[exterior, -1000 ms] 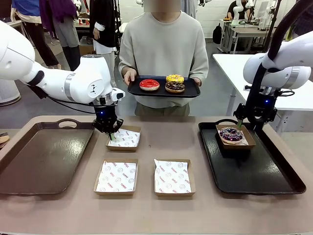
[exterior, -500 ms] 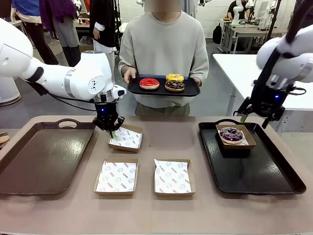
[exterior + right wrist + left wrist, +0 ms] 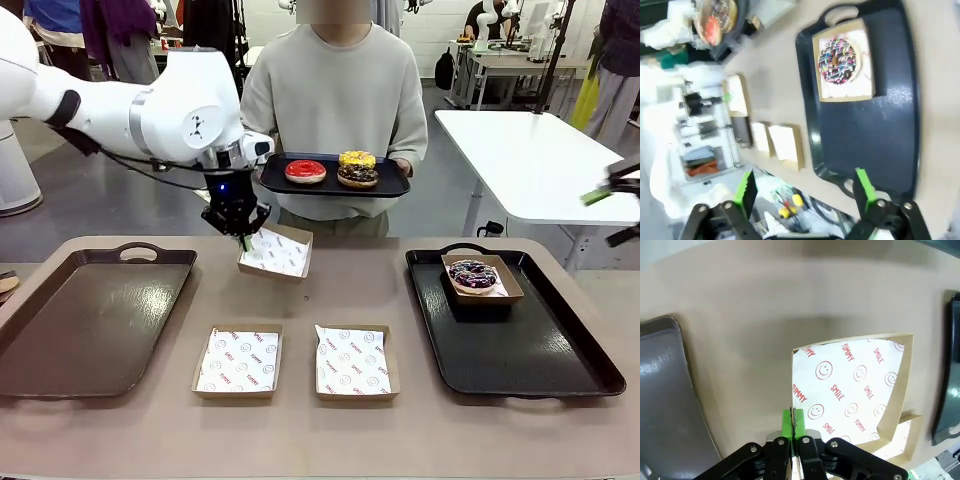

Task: Individually package the donuts and arrange them on the tray.
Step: Place the picked Paper togo box on the Handle tray while simultaneously picking up another Paper togo box from the table with the other hand.

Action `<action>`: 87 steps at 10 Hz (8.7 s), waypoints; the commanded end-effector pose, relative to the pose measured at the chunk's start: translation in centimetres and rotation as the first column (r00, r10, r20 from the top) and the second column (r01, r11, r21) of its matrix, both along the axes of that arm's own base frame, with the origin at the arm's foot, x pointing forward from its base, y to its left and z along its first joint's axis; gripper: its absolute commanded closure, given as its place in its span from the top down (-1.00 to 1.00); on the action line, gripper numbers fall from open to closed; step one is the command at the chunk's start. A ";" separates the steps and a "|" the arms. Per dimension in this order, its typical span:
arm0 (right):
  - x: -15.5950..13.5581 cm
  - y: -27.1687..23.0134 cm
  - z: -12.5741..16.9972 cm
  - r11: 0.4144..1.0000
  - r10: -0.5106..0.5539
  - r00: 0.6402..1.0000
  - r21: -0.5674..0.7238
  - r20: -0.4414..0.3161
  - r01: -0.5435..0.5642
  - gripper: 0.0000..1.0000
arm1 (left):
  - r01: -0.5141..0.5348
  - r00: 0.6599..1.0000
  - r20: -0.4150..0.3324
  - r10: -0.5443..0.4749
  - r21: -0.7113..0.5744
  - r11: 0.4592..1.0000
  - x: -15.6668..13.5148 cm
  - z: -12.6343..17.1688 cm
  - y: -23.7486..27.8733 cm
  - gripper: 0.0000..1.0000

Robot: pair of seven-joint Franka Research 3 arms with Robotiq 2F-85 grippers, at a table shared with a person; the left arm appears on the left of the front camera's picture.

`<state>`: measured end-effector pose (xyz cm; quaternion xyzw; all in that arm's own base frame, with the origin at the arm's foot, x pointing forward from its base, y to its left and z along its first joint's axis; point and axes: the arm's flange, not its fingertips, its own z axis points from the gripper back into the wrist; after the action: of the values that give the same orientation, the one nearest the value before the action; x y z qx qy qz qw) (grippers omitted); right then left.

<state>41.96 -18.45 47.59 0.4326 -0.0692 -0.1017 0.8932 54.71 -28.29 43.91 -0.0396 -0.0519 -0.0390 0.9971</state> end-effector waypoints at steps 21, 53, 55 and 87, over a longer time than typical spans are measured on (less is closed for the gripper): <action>-5.5 -7.0 -13.2 0.956 -0.202 0.962 0.249 0.182 0.154 1.00 | -0.029 0.999 0.046 0.027 0.042 0.999 2.2 5.1 -5.0 -1.00; 0.8 19.9 2.3 0.894 0.114 0.992 -0.428 -0.060 -0.129 1.00 | -0.119 0.992 -0.031 0.119 0.009 0.993 -4.8 6.3 17.5 -0.97; 2.3 25.5 -0.1 0.848 0.080 0.994 -0.518 -0.080 -0.110 1.00 | -0.144 0.989 -0.042 0.144 0.003 0.990 -4.7 4.8 21.2 -0.97; -2.6 44.7 -11.5 0.568 0.193 0.940 -0.749 -0.281 -0.341 1.00 | -0.148 0.982 -0.110 0.152 0.048 0.988 -0.7 -4.4 34.1 -0.97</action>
<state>39.55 26.22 35.91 -0.0068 0.0335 0.0383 0.9987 54.07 5.71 39.39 -0.0194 0.0030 0.0380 0.9991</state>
